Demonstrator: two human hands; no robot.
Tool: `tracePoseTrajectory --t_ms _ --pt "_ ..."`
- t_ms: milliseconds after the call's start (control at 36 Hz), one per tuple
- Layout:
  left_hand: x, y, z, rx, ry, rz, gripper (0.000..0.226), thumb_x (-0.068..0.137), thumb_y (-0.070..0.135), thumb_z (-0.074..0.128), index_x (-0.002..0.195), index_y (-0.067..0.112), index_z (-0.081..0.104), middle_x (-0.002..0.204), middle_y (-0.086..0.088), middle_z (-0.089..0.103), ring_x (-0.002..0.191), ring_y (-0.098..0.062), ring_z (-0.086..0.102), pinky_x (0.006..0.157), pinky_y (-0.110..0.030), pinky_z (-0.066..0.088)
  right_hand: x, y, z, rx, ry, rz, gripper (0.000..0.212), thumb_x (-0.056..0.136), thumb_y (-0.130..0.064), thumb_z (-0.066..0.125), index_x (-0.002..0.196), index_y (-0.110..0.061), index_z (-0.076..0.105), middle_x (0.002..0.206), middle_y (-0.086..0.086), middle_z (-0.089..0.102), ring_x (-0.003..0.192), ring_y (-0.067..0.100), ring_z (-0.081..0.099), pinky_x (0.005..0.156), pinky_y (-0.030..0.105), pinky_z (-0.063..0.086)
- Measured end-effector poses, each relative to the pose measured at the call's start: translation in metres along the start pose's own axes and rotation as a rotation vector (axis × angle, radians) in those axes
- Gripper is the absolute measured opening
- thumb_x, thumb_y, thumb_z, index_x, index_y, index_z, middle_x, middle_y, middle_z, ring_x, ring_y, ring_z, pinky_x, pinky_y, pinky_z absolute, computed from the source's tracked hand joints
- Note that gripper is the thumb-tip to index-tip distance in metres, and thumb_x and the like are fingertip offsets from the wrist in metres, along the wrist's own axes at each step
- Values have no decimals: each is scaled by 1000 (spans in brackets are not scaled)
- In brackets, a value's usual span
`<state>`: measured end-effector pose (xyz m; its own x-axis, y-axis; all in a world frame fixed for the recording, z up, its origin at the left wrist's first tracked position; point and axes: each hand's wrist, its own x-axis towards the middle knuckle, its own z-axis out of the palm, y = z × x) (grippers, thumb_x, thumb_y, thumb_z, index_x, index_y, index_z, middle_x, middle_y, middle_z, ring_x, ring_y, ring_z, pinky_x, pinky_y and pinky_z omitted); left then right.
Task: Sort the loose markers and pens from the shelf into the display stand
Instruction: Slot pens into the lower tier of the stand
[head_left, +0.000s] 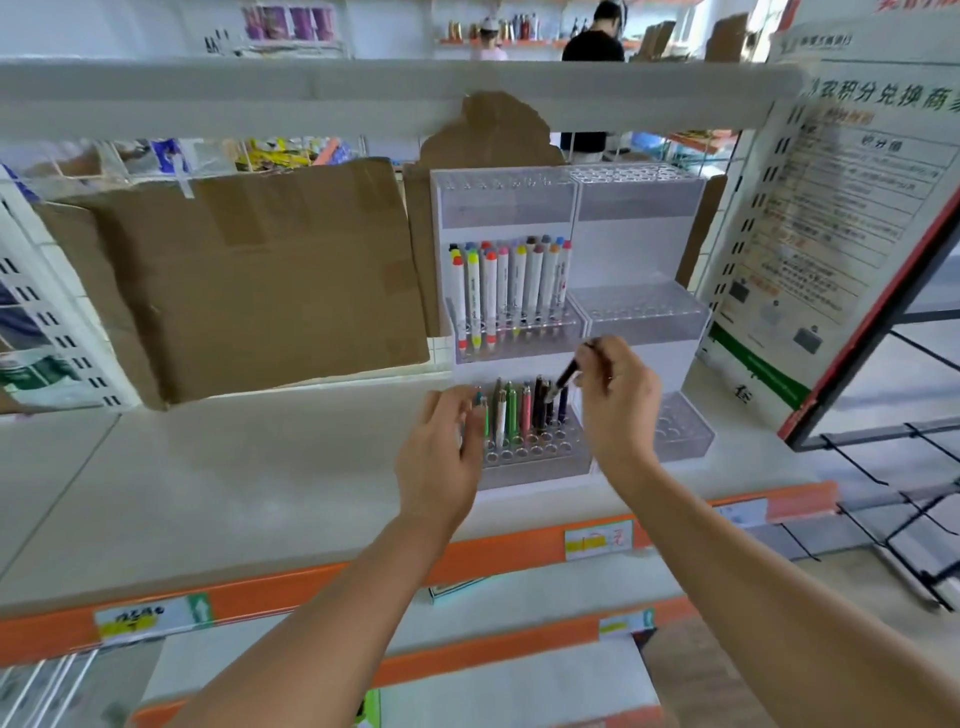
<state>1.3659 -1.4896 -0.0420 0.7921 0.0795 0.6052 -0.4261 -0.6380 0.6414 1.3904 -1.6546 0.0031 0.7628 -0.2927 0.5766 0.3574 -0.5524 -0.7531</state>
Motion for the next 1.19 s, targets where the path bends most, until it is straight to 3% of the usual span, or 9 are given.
tracePoseTrajectory --t_ms 167,250,361,583,778,945,1028,1111,1195 --pt "-3 -23 -14 103 52 -76 49 92 41 31 115 9 60 113 -5 61 104 -26 54 75 -35 47 7 28 -7 -169 -58 -35 17 93 -9 54 77 -5 57 63 9 58 61 29 56 55 35 43" --pt "-6 -32 -17 139 38 -104 49 92 41 31 116 9 60 114 -6 62 107 -28 52 81 -42 49 4 32 -3 -191 -88 -44 14 92 -7 54 79 -7 60 65 6 60 64 27 60 57 33 45" --pt "-10 -37 -19 155 10 -116 51 92 43 31 117 8 60 115 -7 63 108 -29 53 83 -42 48 2 34 2 -237 -128 -52 16 93 -7 55 78 -6 59 63 1 55 56 20 49 50 21 34" --pt "-10 -36 -20 185 -13 -143 52 92 42 30 116 7 60 113 -9 64 107 -30 55 85 -40 46 3 46 14 -314 -264 0 19 94 -9 53 77 -1 59 62 11 59 58 32 53 52 36 42" --pt "-7 -40 -22 210 -48 -172 48 93 40 33 120 9 59 118 -8 62 112 -28 53 88 -40 46 -2 50 18 -433 -382 44 25 96 -12 50 72 -5 50 56 6 49 54 27 44 47 30 25" --pt "-8 -42 -27 229 -54 -192 49 93 41 33 121 9 58 119 -8 62 113 -28 52 88 -40 45 -4 47 22 -519 -396 91 19 98 -21 49 81 -12 52 71 7 57 64 27 50 45 25 24" --pt "-9 -44 -31 270 -66 -209 40 95 32 40 121 8 58 120 -10 62 112 -31 52 88 -41 44 -6 45 18 -565 -319 115 21 97 -33 51 102 -14 57 93 2 62 80 28 56 57 28 34" --pt "-9 -44 -39 328 -93 -213 46 93 37 36 121 8 58 119 -11 62 110 -33 53 88 -41 44 -11 39 13 -537 -187 -46 22 94 -31 54 106 -13 58 99 3 61 90 27 57 63 30 35" --pt "-11 -48 -52 411 -132 -225 41 98 35 41 125 8 55 124 -11 60 115 -32 52 93 -42 41 -13 24 17 -489 -207 -264 19 93 -25 56 103 -10 60 95 6 63 86 29 58 67 34 41"
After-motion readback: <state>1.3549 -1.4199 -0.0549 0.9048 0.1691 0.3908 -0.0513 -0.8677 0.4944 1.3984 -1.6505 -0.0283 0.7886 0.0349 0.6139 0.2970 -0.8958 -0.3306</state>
